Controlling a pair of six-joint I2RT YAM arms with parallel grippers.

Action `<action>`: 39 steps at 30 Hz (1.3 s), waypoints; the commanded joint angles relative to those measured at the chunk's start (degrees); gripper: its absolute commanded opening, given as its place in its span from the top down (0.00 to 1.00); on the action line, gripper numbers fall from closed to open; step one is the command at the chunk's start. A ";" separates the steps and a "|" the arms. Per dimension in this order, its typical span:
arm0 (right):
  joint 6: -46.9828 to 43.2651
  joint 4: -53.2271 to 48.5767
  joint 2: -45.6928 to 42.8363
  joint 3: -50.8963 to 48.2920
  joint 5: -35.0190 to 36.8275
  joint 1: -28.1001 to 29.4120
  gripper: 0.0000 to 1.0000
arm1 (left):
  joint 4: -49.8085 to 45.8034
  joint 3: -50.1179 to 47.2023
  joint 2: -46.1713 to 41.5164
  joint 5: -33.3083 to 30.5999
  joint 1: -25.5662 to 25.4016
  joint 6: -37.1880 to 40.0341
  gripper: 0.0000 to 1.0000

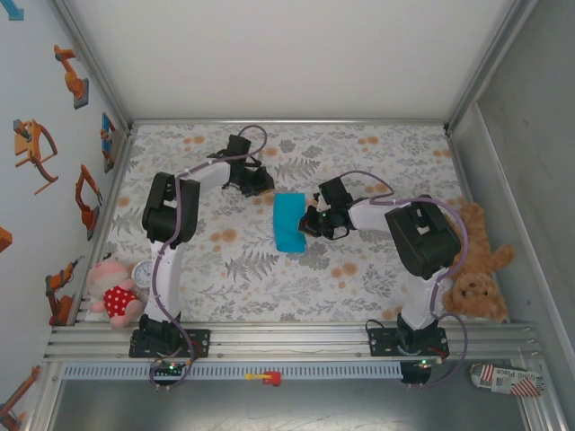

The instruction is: Fold a paper plane with a square sheet of paper (pick it up from the middle)

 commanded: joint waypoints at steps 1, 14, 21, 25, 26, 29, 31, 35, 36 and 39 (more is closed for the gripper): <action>-1.41 -16.26 6.02 -4.08 10.65 -0.78 1.00 | -5.54 3.79 0.29 -3.63 0.95 3.59 0.84; -1.50 -16.04 5.99 -3.12 10.56 -0.78 1.00 | 9.09 -13.31 -10.97 2.86 -4.51 -6.44 0.84; -1.58 -16.04 6.36 -3.25 10.67 -0.78 1.00 | 9.35 -12.69 -7.12 1.23 -6.15 -6.68 0.85; -1.66 -15.96 6.39 -3.69 11.13 -0.74 1.00 | 8.34 -10.34 -4.66 -2.73 -5.23 -6.44 0.86; -1.58 -15.86 6.53 -3.68 11.18 -0.77 1.00 | 8.34 -9.85 -4.03 -3.68 -4.73 -6.42 0.86; -1.60 -15.87 6.78 -3.74 11.18 -0.78 1.00 | 9.49 -8.73 -1.89 -3.88 -3.06 -7.29 0.86; -1.58 -15.89 6.80 -3.82 11.26 -0.78 1.00 | 9.18 -7.68 -0.62 -4.22 -2.10 -7.25 0.86; -1.63 -15.89 6.71 -3.74 11.26 -0.78 1.00 | 5.97 -3.95 1.22 -5.76 -0.20 -5.84 0.86; -1.58 -15.89 6.64 -3.74 11.26 -0.77 1.00 | 4.73 -2.87 1.38 -5.88 0.10 -5.29 0.86; -1.56 -16.02 6.46 -3.63 11.26 -0.78 1.00 | 1.18 0.31 0.20 -6.32 0.83 -3.65 0.86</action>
